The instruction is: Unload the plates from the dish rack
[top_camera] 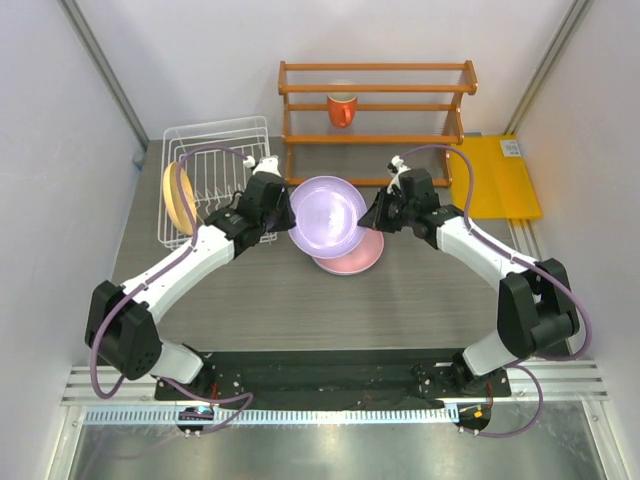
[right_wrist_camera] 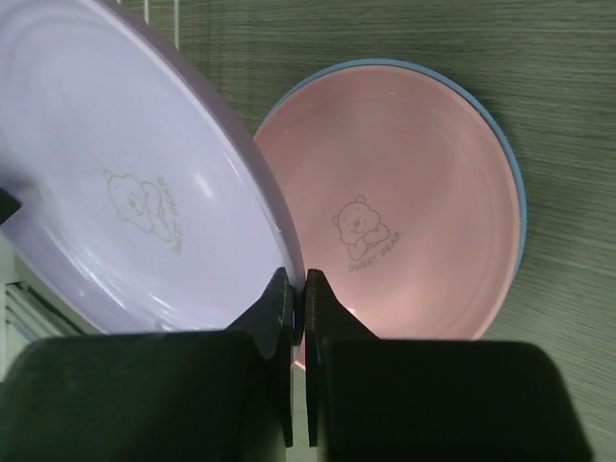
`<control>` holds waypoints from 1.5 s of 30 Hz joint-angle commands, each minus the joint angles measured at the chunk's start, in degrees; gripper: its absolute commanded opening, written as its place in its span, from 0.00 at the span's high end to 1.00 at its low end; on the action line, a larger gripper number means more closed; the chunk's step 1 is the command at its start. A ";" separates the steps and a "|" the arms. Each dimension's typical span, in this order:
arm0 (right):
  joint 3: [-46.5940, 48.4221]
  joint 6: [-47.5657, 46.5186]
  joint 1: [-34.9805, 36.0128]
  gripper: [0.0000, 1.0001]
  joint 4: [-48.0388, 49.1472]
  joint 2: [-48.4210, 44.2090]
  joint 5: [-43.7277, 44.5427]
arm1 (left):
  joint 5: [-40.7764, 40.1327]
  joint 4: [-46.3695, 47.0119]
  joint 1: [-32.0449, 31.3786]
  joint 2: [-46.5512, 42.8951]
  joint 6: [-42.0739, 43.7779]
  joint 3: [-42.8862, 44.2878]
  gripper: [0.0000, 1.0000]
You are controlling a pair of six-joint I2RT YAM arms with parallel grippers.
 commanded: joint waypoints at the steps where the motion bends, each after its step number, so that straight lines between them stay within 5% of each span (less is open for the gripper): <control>1: 0.04 -1.46 0.35 0.99 -1.02 -1.06 4.13 | -2.66 4.23 -0.32 -3.49 0.62 0.94 0.54; 8: 0.21 -2.51 -1.50 0.99 -6.65 -0.89 7.83 | -17.33 -1.66 -0.32 -4.28 4.57 1.20 0.16; 14: 1.09 -3.74 -3.60 0.99 -11.31 0.34 9.33 | -29.02 -1.67 -0.06 -7.44 9.23 -0.12 0.01; 22: 2.24 -4.27 -4.22 0.94 -12.28 3.85 6.43 | -34.40 -2.10 6.77 -8.85 12.84 -1.26 0.01; 31: 3.99 -5.68 -4.23 0.48 -13.69 5.35 5.63 | -29.39 -1.14 18.56 -9.03 13.72 -3.02 0.01; 39: 5.84 -8.05 -4.57 0.39 -18.52 -0.70 14.77 | -30.09 1.14 22.00 -5.95 15.65 -2.32 0.01; 45: 5.49 -8.84 -5.71 0.36 -18.96 -2.82 15.30 | -38.87 4.75 22.26 -1.04 18.46 -1.61 0.01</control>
